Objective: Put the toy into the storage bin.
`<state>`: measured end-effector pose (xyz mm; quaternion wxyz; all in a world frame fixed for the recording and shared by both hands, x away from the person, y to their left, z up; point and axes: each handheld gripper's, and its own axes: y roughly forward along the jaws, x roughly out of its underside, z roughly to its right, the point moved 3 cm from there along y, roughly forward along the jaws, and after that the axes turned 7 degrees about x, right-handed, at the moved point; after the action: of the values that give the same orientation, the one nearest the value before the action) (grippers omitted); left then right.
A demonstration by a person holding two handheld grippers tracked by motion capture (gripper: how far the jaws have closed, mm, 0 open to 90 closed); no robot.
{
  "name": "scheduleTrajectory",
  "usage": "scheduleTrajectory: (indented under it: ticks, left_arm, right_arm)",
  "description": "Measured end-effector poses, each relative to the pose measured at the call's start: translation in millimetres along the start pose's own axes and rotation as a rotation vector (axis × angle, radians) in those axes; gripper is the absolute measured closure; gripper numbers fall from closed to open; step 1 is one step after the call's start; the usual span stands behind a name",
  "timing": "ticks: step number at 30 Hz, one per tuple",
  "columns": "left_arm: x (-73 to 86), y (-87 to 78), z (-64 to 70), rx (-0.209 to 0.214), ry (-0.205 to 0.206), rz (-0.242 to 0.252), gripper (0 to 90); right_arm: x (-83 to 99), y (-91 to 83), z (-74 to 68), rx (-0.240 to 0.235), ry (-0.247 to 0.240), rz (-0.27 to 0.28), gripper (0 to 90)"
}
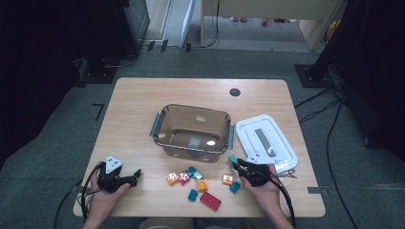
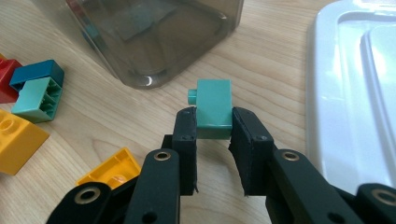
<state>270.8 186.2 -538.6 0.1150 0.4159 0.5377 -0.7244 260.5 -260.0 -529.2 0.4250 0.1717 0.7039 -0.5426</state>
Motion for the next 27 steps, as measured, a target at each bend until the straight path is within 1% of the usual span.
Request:
scheduleTrajectory:
  ticks: [8, 13, 15, 19, 23, 27]
  left_arm:
    - [0.0, -0.6, 0.2, 0.012, 0.008, -0.01, 11.7]
    - [-0.6, -0.3, 1.7, 0.021, 0.023, -0.016, 11.7]
    - [-1.3, 0.3, 1.7, 0.028, 0.027, -0.018, 11.7]
    - [-1.5, 0.5, 1.8, 0.029, 0.028, -0.019, 11.6]
    - [-2.2, 1.4, 1.8, 0.026, 0.024, -0.022, 10.7]
    - [-3.6, 2.9, 2.2, 0.023, 0.023, -0.021, 10.6]
  right_arm:
    - [-4.9, -9.2, 13.5, 0.017, 0.005, 0.01, 73.0]
    - [-11.6, -17.1, 24.6, 0.021, 0.029, 0.024, 73.0]
    - [-12.2, -21.9, 27.9, 0.013, 0.035, 0.021, 73.1]
    - [-13.0, -31.9, 31.2, -0.004, 0.053, 0.022, 73.1]
    - [-14.3, -42.2, 31.6, -0.013, 0.047, 0.024, 73.1]
    - [-19.8, -48.9, 33.9, -0.019, 0.038, 0.029, 73.1]
